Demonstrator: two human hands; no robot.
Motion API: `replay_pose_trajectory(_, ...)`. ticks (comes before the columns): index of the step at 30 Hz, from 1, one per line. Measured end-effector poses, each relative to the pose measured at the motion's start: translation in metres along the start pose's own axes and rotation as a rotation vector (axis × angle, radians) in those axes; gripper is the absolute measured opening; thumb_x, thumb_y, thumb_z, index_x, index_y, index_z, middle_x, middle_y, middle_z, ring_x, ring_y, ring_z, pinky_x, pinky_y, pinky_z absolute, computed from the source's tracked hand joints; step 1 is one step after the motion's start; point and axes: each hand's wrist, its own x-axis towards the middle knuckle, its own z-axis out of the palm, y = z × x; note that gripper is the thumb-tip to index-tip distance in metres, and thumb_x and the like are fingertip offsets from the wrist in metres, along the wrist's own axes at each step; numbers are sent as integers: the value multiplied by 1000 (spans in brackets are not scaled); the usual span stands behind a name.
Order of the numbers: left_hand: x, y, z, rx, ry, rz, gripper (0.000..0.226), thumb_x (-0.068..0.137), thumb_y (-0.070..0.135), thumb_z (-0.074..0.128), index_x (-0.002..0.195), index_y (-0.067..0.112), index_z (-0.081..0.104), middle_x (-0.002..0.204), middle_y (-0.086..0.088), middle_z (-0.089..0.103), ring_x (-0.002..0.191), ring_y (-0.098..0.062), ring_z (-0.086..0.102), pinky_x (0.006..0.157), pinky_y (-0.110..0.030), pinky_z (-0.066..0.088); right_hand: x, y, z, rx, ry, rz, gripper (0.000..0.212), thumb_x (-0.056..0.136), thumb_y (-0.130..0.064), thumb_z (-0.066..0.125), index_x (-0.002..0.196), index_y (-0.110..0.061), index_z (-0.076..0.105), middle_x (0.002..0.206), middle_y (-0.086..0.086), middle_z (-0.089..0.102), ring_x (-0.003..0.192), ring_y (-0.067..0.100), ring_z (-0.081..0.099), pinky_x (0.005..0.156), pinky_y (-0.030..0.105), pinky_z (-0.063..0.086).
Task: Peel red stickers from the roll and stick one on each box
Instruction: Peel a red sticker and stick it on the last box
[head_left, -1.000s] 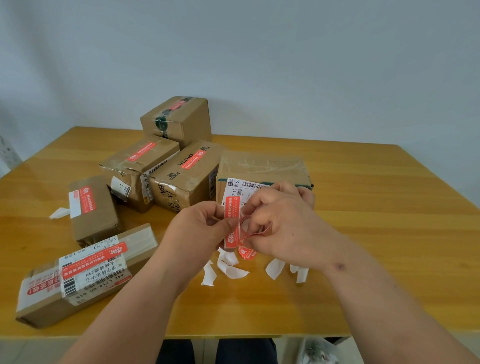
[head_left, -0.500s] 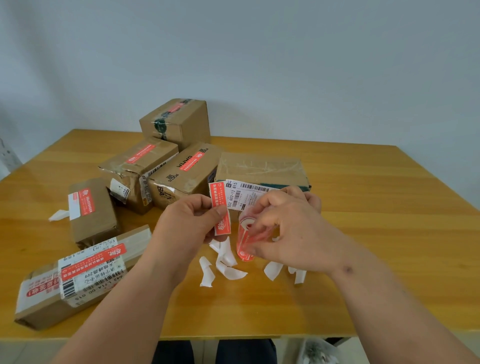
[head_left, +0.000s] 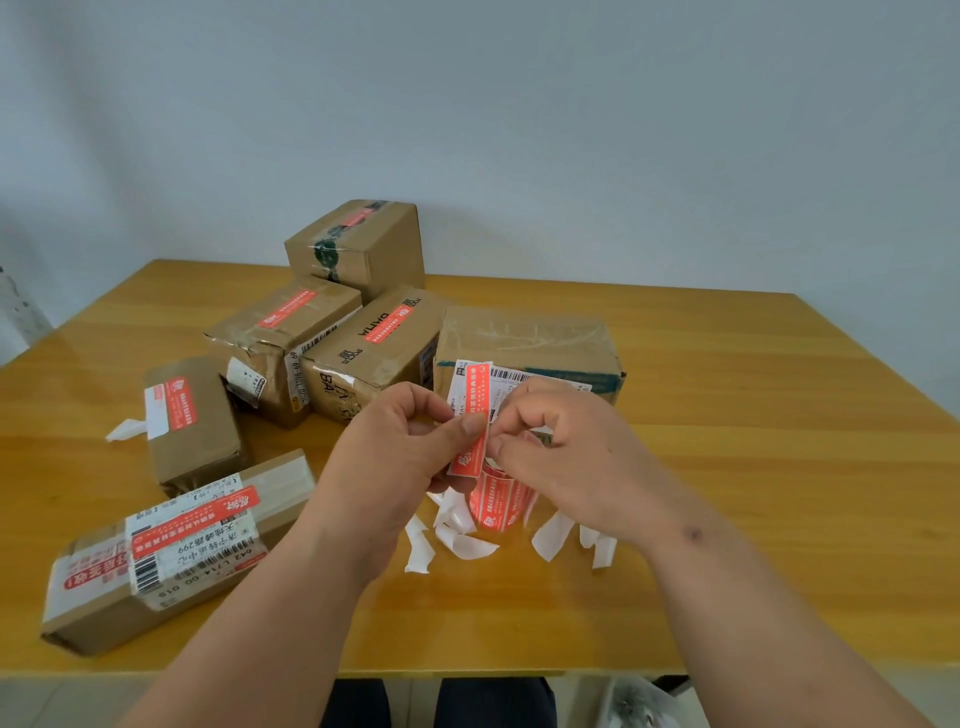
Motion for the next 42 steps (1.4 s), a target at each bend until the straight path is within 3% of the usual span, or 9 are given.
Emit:
replay_pose_trajectory(5, -3, 4, 1, 4, 17, 42, 25, 78, 27, 72, 78, 11, 53, 67, -12, 71, 57, -21, 65, 71, -45, 55, -2, -7, -3, 72, 13, -5, 16, 86, -22, 63, 71, -23, 69, 88, -9, 63, 86, 5, 61, 79, 34, 54)
replay_pose_trajectory(10, -5, 6, 0, 87, 54, 92, 24, 82, 28, 72, 77, 11, 56, 64, -7, 71, 53, -15, 65, 59, -30, 54, -5, -14, -4, 132, 30, 21, 18, 85, -19, 64, 67, -22, 68, 85, -8, 65, 77, 4, 63, 68, 22, 54)
replay_pose_trajectory(19, -12, 12, 2, 136, 68, 119, 24, 83, 30, 70, 82, 9, 61, 64, -3, 70, 52, -9, 62, 60, -31, 56, -6, -14, -2, 211, 41, 117, 18, 85, -28, 64, 71, -17, 68, 82, -2, 68, 78, 12, 66, 75, 36, 57)
replay_pose_trajectory(22, -14, 10, 1, 80, 37, 94, 20, 90, 31, 62, 87, 12, 65, 71, -3, 72, 59, -13, 64, 66, -33, 56, -4, -12, -1, 199, 51, 137, 15, 85, -22, 64, 71, -16, 67, 80, -1, 70, 77, 15, 67, 74, 38, 58)
replay_pose_trajectory(27, -15, 8, -12, -168, -80, -64, 16, 97, 13, 52, 101, 11, 68, 82, -13, 73, 71, -23, 63, 74, -38, 48, -4, -8, -7, 230, 93, 172, 19, 87, -22, 61, 72, -11, 64, 76, -7, 70, 74, 4, 68, 65, 22, 53)
replay_pose_trajectory(34, -19, 11, -16, -52, -230, -109, 18, 88, 6, 61, 76, 7, 74, 68, -13, 67, 62, -18, 55, 61, -28, 46, -2, -9, -10, 221, 65, 194, 22, 87, -23, 59, 78, -4, 64, 79, -1, 72, 80, 9, 69, 72, 27, 56)
replay_pose_trajectory(42, -19, 11, -15, -70, -233, -97, 25, 91, 5, 55, 72, 8, 71, 62, -10, 64, 56, -14, 52, 57, -25, 44, -2, -10, -8, 179, 32, 165, 22, 87, -22, 59, 76, -4, 63, 70, -8, 67, 68, 1, 64, 62, 21, 49)
